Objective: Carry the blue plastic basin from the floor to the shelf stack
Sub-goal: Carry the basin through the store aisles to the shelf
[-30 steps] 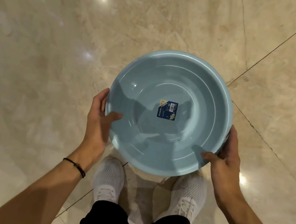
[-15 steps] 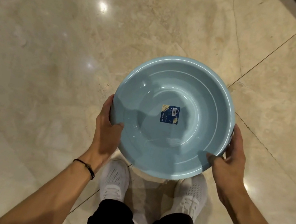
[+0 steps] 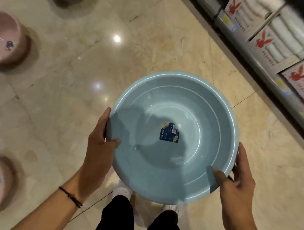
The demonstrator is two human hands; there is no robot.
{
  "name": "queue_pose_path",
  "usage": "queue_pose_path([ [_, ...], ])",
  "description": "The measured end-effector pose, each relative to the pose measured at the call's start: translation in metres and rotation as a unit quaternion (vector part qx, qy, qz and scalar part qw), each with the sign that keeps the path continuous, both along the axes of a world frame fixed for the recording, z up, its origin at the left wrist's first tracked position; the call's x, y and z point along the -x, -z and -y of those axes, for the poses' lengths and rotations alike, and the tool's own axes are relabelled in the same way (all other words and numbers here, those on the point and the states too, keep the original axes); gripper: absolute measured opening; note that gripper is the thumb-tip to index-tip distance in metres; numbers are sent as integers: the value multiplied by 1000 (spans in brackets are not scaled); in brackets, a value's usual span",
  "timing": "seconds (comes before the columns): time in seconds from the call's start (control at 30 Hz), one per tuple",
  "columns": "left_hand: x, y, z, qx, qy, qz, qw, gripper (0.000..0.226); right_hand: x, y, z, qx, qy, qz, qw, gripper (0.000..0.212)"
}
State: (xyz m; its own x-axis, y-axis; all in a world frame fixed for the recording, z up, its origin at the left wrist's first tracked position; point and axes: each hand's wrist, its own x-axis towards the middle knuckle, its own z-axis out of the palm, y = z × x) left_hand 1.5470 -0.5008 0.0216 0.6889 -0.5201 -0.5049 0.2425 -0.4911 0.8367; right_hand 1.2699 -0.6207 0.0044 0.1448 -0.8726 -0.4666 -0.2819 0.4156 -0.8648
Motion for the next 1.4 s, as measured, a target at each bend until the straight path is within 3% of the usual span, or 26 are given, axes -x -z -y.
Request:
queue_pose_path([
  [0.33,-13,-251,30,109,-21,-7,994,81,-4,-241,27,36,-4,14,999,90],
  [0.8,-20,-495,11,142,-65,-40,987,74,-18,-493,6,72,37,46,996,94],
  [1.07,-54,-552,-43,174,-101,-43,979,74,-71,-567,-20,123,-8,82,989,89],
  [1.4,-99,-561,-122,175,-235,-21,956,81,-185,-574,-32,113,-100,45,988,93],
])
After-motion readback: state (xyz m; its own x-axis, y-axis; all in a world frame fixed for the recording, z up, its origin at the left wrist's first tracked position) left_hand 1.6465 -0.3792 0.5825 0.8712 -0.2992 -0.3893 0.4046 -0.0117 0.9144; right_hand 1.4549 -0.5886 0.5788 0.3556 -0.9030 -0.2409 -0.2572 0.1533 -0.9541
